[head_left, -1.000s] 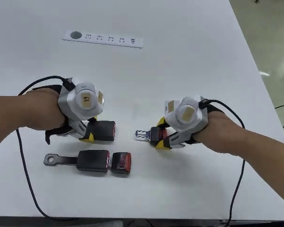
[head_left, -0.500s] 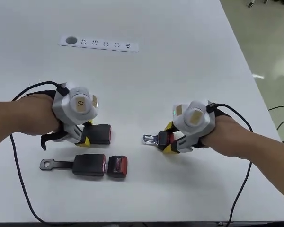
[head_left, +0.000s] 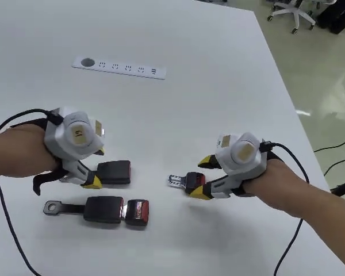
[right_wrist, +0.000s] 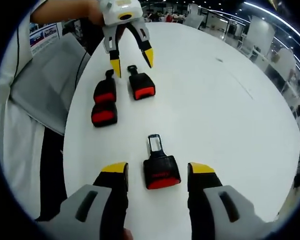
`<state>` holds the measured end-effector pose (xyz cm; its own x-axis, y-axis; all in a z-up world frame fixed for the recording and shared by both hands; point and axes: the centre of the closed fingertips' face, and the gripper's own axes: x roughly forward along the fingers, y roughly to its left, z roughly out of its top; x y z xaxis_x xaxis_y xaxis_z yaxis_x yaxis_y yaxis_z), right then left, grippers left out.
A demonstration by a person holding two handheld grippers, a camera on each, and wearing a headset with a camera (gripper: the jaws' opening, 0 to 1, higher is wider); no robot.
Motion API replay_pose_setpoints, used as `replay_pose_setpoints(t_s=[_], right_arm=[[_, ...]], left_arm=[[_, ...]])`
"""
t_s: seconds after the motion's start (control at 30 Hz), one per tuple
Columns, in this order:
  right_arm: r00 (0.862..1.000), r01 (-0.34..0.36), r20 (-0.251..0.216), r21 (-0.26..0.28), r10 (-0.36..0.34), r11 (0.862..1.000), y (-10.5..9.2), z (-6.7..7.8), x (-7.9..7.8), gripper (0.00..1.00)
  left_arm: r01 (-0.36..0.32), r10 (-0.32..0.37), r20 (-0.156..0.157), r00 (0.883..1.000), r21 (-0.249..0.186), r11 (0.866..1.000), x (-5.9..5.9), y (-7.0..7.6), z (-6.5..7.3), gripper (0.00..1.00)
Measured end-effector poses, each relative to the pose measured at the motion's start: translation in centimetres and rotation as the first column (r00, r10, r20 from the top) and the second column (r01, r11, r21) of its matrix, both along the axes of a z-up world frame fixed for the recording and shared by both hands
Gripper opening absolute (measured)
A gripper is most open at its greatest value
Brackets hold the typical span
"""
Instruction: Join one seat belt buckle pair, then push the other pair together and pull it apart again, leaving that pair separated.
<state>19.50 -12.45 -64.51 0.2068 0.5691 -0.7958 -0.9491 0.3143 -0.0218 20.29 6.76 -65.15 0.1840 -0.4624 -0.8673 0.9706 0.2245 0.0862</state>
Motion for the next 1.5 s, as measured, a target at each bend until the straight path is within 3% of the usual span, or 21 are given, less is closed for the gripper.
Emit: replay_pose_setpoints(t_s=[0.1,0.13,0.2,0.27,0.37,0.47,0.67,0.77,0.87,0.97,1.13,1.23,1.5], right_arm=[[1.000,0.022,0.020,0.032,-0.023,0.999,0.6,1.4,-0.9,0.45],[0.999,0.023,0.042,0.042,-0.025,0.999,0.9,1.5,-1.1,0.46],[0.999,0.020,0.048,0.045,-0.022,0.999,1.2,1.8,-2.0,0.50],[0.998,0.027,0.051,0.047,-0.030,0.999,1.4,2.0,-2.6,0.54],[0.996,0.048,0.070,0.054,-0.051,0.997,1.7,2.5,-3.7,0.64],[0.995,0.067,0.076,0.054,-0.071,0.996,1.6,2.2,-4.8,0.69],[0.989,0.131,0.065,0.068,-0.135,0.989,0.8,1.9,-6.8,0.81],[0.982,0.172,0.061,0.086,-0.177,0.981,0.0,1.7,-6.9,0.83],[0.975,0.208,0.061,0.098,-0.214,0.973,-0.8,1.7,-7.2,0.88],[0.967,0.244,0.051,0.102,-0.250,0.965,-1.6,1.6,-7.6,0.95],[0.959,0.271,0.053,0.131,-0.280,0.954,-1.8,2.3,-8.2,1.00],[0.954,0.285,0.051,0.140,-0.294,0.948,-1.7,2.2,-8.3,1.00],[0.940,0.325,0.050,0.165,-0.337,0.931,-1.4,2.4,-8.4,1.00]], left_arm=[[-0.068,0.068,-0.010,0.998,-0.033,0.997,-0.9,0.8,0.4,0.45],[-0.068,0.068,0.006,0.998,-0.041,0.997,-1.4,1.1,0.7,0.45],[-0.088,0.090,0.028,0.996,-0.058,0.994,-2.3,1.8,1.3,0.48],[-0.148,0.151,0.022,0.988,-0.092,0.985,-3.4,2.2,2.1,0.53],[-0.170,0.174,0.027,0.984,-0.104,0.980,-5.4,2.8,3.1,0.60],[-0.187,0.192,0.045,0.980,-0.100,0.977,-6.6,4.1,3.1,0.66],[-0.293,0.299,0.033,0.954,-0.121,0.948,-8.3,6.4,2.8,0.79],[-0.329,0.333,0.021,0.943,-0.119,0.937,-8.8,7.5,2.4,0.83],[-0.354,0.360,0.038,0.932,-0.117,0.928,-9.1,8.3,2.7,0.86],[-0.410,0.418,0.024,0.908,-0.154,0.899,-9.5,9.5,2.6,0.91],[-0.453,0.464,0.035,0.885,-0.169,0.876,-10.0,10.7,2.5,1.00],[-0.496,0.507,0.004,0.862,-0.204,0.844,-10.4,11.0,2.6,1.00],[-0.505,0.522,0.018,0.853,-0.229,0.833,-10.3,10.8,3.3,1.00]])
